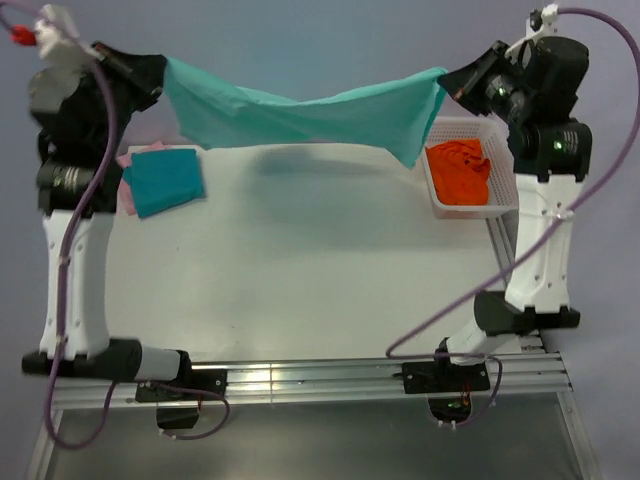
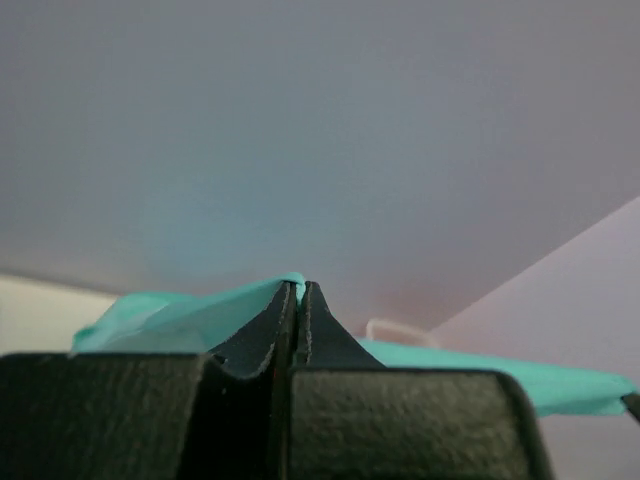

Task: Fold and stack the t-shirts
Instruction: Flatten out the tshirt

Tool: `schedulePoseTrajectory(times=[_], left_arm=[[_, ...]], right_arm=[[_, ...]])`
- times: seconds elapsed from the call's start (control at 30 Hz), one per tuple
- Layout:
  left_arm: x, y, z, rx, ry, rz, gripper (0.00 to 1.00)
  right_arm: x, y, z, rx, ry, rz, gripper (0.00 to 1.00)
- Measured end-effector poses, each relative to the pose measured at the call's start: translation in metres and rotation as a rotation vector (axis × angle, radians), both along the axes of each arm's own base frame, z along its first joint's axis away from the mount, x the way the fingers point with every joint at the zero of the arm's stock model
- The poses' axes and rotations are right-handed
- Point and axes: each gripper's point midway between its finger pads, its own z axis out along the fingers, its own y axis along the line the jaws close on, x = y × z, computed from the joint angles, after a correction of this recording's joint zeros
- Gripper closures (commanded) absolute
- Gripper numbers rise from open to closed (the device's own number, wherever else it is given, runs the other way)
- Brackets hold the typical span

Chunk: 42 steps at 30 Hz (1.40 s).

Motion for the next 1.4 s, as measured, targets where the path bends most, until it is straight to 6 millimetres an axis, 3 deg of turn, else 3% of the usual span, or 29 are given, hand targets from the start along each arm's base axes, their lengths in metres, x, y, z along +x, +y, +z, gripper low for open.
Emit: schedulePoseTrajectory(times=[0.07,0.1,0.17,0.23,0.3,0.37,0.4,0.43,0.47,0.5,0.53,0.6,0.7,0.83,1.03,1.27,1.4], left_arm=[[-0.044,0.011,0.025,-0.003,-0.106,0.026,1.0],[-0.058,0.014,0.024,-0.005,-0.121,0.035,1.0],[-0.085,0.019,0.01,-0.009,-0.144,0.049,1.0],[-0.084,0.022,-0.027,-0.01,-0.096,0.065,1.0],[-0.066,0.023,-0.096,-0.005,0.043,0.081,1.0],[-0.046,0.021,-0.194,-0.019,0.258,0.093,1.0],[-0.044,0.02,-0.253,-0.022,0.4,0.099,1.0],[-0.049,0.02,-0.318,-0.032,0.561,0.112,1.0],[-0.063,0.02,-0.366,-0.041,0.69,0.125,1.0],[-0.088,0.021,-0.418,-0.045,0.847,0.146,1.0],[-0.112,0.022,-0.451,-0.051,0.958,0.17,1.0],[-0.147,0.021,-0.483,-0.055,1.079,0.2,1.0],[-0.164,0.011,-0.485,-0.074,1.093,0.2,1.0],[-0.161,0.006,-0.474,-0.117,1.049,0.211,1.0],[-0.168,0.008,-0.482,-0.14,1.084,0.25,1.0],[-0.2,0.019,-0.479,-0.198,1.094,0.359,1.0],[-0.227,0.02,-0.498,-0.233,1.152,0.387,1.0]], right_arm=[[-0.027,0.004,0.0,-0.004,-0.009,0.012,1.0],[-0.034,0.005,-0.008,-0.006,0.008,0.016,1.0],[-0.051,0.013,-0.045,-0.009,0.058,0.033,1.0],[-0.058,0.018,-0.097,-0.009,0.137,0.048,1.0],[-0.065,0.022,-0.18,0.001,0.3,0.055,1.0],[-0.071,0.023,-0.264,0.016,0.462,0.051,1.0],[-0.077,0.023,-0.307,0.021,0.562,0.047,1.0],[-0.089,0.023,-0.352,0.028,0.667,0.046,1.0],[-0.107,0.024,-0.39,0.036,0.777,0.042,1.0],[-0.127,0.024,-0.42,0.043,0.87,0.04,1.0],[-0.14,0.025,-0.436,0.05,0.922,0.042,1.0],[-0.163,0.029,-0.457,0.065,1.001,0.049,1.0],[-0.168,0.036,-0.461,0.079,1.004,0.081,1.0],[-0.167,0.042,-0.462,0.079,0.978,0.108,1.0],[-0.178,0.041,-0.471,0.07,1.012,0.11,1.0],[-0.202,0.032,-0.472,0.022,1.039,0.066,1.0],[-0.218,0.018,-0.468,-0.022,1.058,-0.022,1.0]])
